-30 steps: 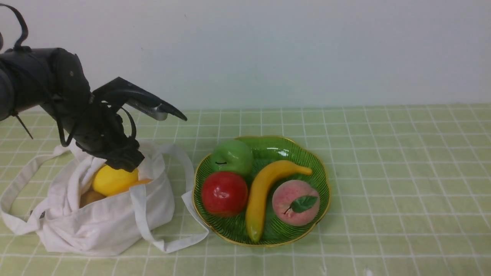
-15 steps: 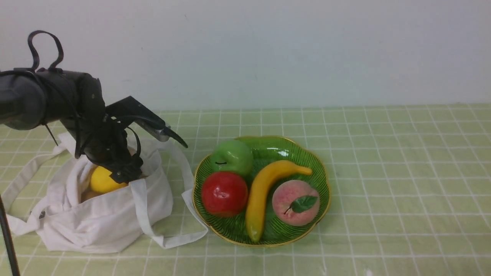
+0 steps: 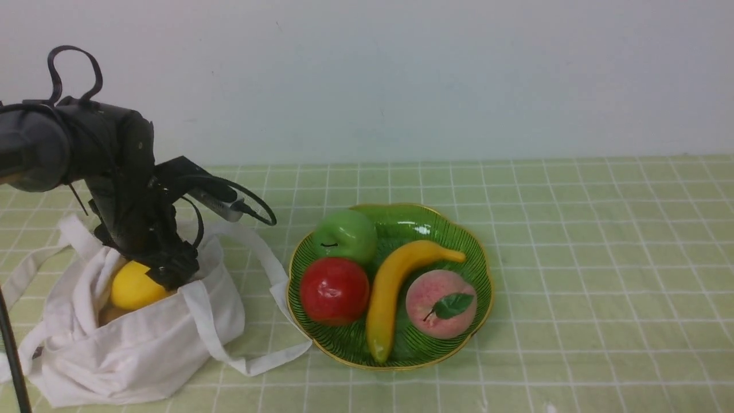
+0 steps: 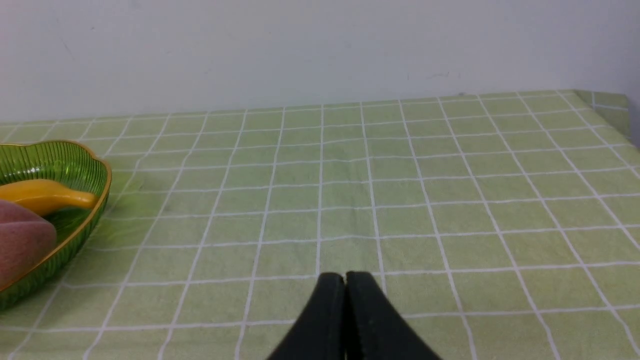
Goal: Take the fruit out of the bag on the green coffee tablecloth and place them on the plate.
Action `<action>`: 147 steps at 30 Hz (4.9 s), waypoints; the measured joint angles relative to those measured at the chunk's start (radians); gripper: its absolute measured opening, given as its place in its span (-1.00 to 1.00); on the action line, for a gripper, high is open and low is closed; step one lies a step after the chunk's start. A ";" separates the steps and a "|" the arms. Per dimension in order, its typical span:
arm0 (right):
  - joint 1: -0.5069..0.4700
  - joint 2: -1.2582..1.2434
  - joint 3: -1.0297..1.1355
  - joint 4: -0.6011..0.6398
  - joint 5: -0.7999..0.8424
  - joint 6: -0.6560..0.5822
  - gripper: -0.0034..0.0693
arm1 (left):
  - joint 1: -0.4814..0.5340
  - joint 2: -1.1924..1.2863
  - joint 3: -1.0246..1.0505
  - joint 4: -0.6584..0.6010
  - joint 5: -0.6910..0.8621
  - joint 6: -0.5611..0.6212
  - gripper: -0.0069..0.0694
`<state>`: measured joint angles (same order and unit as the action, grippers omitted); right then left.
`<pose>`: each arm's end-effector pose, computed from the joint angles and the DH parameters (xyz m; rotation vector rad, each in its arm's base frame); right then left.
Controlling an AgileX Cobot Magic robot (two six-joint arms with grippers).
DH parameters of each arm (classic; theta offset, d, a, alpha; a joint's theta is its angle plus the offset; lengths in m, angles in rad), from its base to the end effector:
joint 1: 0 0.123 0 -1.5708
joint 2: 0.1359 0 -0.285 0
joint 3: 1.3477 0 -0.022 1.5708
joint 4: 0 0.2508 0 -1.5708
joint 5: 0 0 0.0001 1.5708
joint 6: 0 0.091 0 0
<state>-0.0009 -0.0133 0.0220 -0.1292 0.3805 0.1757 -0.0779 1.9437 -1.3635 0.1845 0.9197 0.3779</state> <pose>0.0523 -0.0044 0.1726 0.0859 1.8676 -0.0070 0.3849 -0.0167 0.1838 0.8228 2.8822 0.2664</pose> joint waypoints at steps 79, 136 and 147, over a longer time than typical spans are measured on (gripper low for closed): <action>0.000 0.000 0.000 0.000 0.000 0.000 -0.93 | -0.440 0.097 -0.236 -0.474 -0.345 -0.026 0.79; 0.000 0.000 0.000 0.000 0.000 0.000 -0.93 | -0.440 -1.564 0.605 -0.101 -0.094 -0.578 -0.84; 0.000 0.000 0.000 0.000 0.000 0.000 -0.93 | -0.440 -1.577 0.605 -0.102 -0.094 -0.569 -0.84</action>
<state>-0.0009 -0.0133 0.0220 -0.1292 0.3805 0.1757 -0.5183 0.3664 -0.7590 0.0826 0.8259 -0.1906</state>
